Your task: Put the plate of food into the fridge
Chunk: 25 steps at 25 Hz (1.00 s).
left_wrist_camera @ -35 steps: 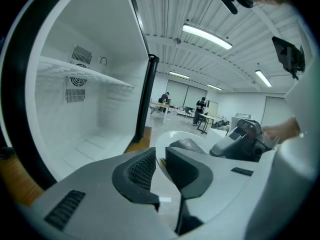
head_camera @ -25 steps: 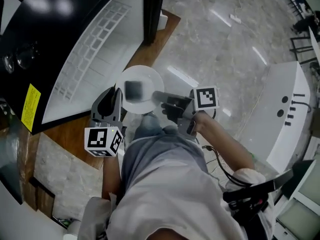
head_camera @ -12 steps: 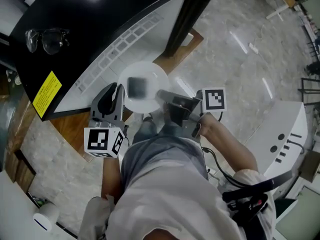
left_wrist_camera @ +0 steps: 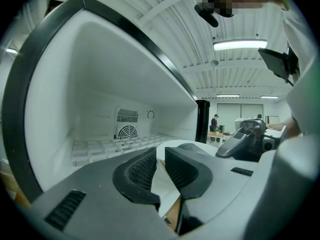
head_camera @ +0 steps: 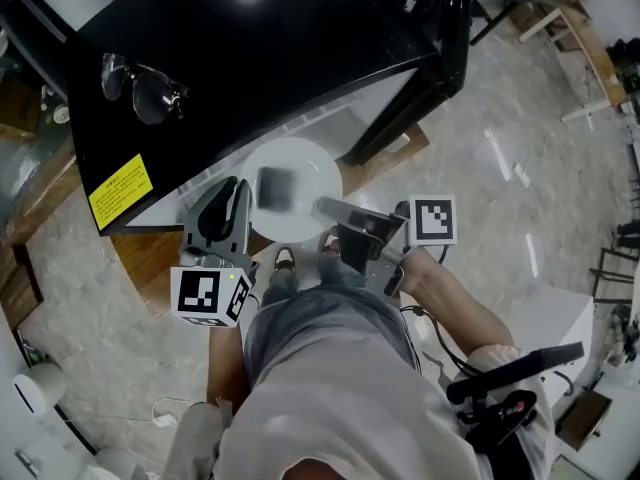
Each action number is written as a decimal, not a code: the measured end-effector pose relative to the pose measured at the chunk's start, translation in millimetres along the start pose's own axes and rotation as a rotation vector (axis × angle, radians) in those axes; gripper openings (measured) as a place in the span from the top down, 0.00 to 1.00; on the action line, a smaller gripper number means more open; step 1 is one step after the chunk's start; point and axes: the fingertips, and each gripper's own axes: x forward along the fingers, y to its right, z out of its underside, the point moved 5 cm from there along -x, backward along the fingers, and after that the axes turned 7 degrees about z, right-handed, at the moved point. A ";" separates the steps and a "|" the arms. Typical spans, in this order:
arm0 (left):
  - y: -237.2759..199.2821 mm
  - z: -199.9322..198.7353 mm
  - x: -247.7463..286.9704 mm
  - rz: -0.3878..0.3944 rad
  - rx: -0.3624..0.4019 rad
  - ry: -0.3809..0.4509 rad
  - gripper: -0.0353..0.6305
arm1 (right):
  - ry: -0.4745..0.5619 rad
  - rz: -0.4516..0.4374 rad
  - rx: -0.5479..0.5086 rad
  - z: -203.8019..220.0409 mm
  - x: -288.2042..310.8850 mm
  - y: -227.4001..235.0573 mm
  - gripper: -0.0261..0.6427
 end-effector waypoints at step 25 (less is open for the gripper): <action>-23.7 -20.0 -9.8 -0.215 0.077 0.031 0.85 | -0.044 0.067 0.065 -37.1 62.5 -2.7 0.92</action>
